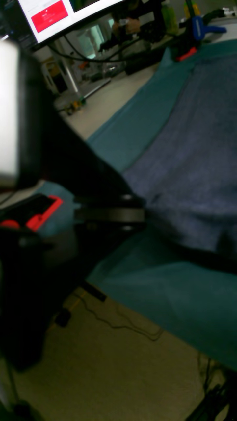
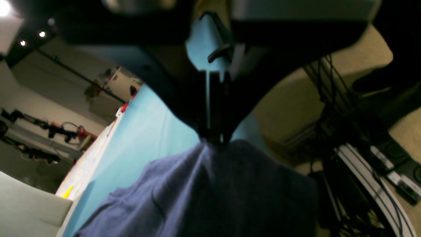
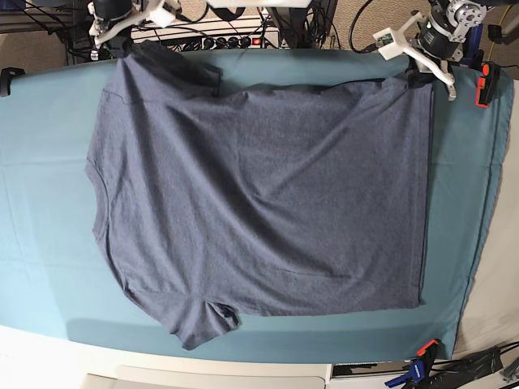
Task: Fold the T-shirt properly
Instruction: 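Lift the shoulder edge with both grippers and pull it taut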
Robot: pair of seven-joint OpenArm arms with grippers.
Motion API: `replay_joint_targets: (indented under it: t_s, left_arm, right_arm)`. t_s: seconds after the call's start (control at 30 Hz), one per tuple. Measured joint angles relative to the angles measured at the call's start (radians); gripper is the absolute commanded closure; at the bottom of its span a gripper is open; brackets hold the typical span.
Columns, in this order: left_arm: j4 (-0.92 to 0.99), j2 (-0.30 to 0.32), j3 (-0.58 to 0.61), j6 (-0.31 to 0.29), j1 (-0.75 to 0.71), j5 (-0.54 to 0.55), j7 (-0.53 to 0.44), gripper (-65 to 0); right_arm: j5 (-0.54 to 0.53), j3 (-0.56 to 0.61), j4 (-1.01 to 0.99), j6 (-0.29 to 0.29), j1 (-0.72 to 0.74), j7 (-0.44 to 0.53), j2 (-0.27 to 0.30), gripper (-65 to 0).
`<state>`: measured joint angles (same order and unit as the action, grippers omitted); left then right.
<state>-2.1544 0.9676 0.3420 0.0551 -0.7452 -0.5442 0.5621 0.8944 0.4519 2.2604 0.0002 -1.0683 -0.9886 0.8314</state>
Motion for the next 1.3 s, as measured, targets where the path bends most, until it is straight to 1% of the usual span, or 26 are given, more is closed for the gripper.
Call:
replay_joint_targets:
  t_s: [0.27, 0.63, 0.8, 0.9, 1.03, 1.13, 1.3]
  left_arm:
    - [-0.012, 0.011, 0.000, 0.000, -0.014, 0.000, 0.037, 0.0]
    - [-0.089, 0.014, -0.002, 0.004, -0.115, -0.019, 0.067, 0.0]
    - [-0.091, 0.014, -0.002, 0.004, -0.116, -0.019, 0.077, 0.0]
    - [-0.091, 0.014, -0.002, 0.004, -0.116, -0.019, 0.101, 0.0]
    - [-0.091, 0.014, -0.002, 0.004, -0.116, -0.019, 0.111, 0.0]
    - [-0.091, 0.013, -0.007, 0.004, -0.117, -0.019, 0.111, 0.0]
    - [-0.091, 0.014, -0.077, 0.003, -0.119, -0.007, 0.130, 0.0]
  right_arm:
    - [0.026, 0.000, 0.000, 0.000, -0.078, -0.022, 0.002, 0.0]
    - [0.026, 0.000, 0.000, 0.000, -0.132, -0.035, 0.002, 0.0]
    - [0.041, 0.000, 0.001, -0.001, -0.163, -0.040, 0.002, 0.0]
    - [0.041, 0.000, 0.001, 0.000, -0.169, -0.052, 0.002, 0.0]
    - [0.048, 0.000, 0.001, -0.001, -0.169, -0.059, 0.002, 0.0]
    - [0.057, 0.000, 0.001, -0.030, -0.170, -0.072, 0.002, 0.0]
    - [0.129, 0.000, 0.001, -0.083, -0.170, -0.112, 0.002, 0.0]
